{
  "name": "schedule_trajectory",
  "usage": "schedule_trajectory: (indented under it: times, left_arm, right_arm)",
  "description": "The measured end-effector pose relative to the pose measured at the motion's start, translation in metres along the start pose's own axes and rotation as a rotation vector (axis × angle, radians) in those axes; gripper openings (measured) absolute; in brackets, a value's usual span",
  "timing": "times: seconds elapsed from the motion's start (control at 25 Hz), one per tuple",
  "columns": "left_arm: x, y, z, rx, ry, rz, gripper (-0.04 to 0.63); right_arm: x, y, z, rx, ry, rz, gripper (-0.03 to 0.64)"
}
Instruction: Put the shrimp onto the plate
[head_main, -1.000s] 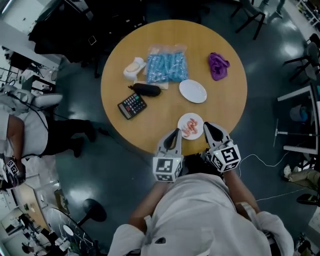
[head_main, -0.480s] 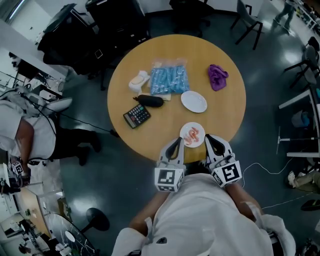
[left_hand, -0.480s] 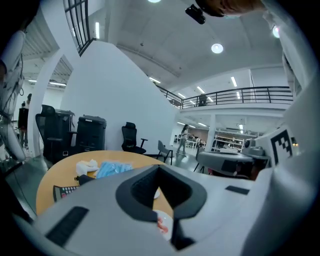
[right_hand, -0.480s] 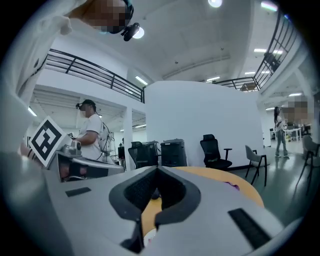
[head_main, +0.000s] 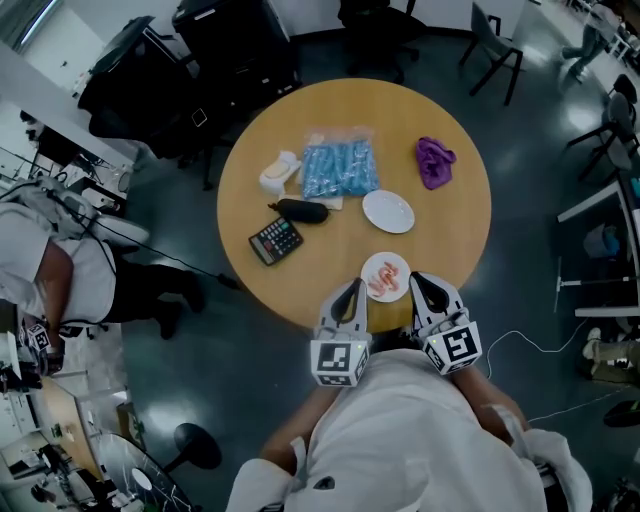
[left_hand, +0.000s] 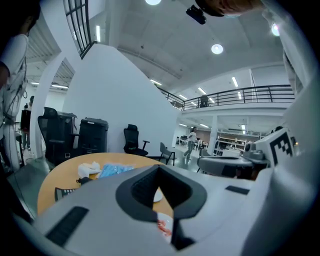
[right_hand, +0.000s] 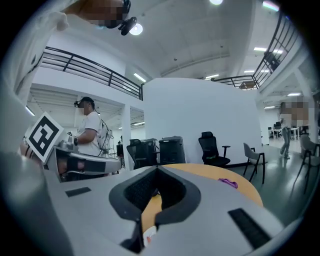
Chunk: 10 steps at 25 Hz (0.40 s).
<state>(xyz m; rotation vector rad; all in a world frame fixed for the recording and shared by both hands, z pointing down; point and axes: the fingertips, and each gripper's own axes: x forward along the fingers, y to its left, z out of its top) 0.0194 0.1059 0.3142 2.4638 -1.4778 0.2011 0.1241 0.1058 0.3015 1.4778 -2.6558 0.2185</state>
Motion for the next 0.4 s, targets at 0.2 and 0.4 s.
schedule_trajectory:
  times: [0.2, 0.4]
  left_arm:
    - [0.0031, 0.0024, -0.0001, -0.006, -0.005, 0.004, 0.008]
    - [0.0033, 0.0024, -0.0026, -0.008, 0.005, 0.005, 0.008]
  right_arm:
    - [0.0022, -0.0058, -0.0006, 0.003, 0.003, -0.011, 0.017]
    - [0.0027, -0.0106, -0.0056, 0.021, 0.014, -0.018, 0.017]
